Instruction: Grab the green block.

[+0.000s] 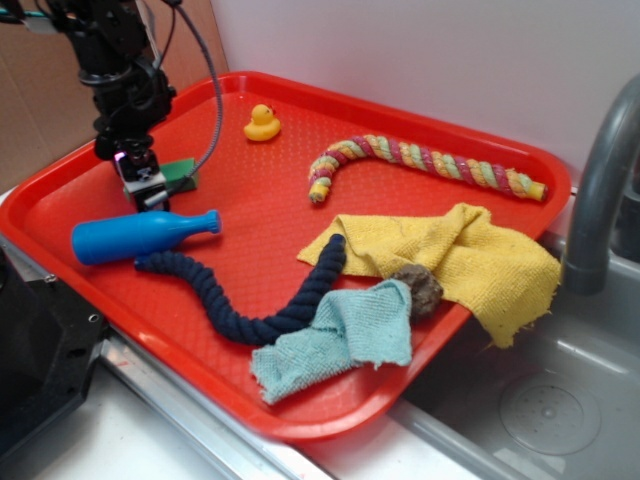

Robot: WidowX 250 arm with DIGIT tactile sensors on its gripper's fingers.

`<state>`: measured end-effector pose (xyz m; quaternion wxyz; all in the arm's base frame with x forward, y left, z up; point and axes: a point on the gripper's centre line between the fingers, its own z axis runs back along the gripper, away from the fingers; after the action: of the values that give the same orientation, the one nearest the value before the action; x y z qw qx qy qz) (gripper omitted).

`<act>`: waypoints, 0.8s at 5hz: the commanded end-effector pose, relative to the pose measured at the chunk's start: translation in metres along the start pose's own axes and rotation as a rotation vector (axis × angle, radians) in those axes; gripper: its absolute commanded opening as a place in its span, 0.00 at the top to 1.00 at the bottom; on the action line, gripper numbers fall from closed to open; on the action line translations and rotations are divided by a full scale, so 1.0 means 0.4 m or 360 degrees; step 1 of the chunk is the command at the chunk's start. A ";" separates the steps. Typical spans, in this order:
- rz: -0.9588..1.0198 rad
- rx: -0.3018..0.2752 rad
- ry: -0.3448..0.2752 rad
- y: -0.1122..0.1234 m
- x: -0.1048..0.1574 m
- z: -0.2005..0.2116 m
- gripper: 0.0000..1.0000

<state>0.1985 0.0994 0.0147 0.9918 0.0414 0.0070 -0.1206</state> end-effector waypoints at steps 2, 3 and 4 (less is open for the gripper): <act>-0.0230 -0.0009 -0.0121 -0.042 0.028 0.009 1.00; -0.0218 -0.0014 -0.0196 -0.062 0.028 0.138 1.00; -0.0098 -0.0040 -0.0177 -0.091 0.038 0.266 1.00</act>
<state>0.1909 0.0526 0.1085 0.9893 0.0102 -0.0249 -0.1433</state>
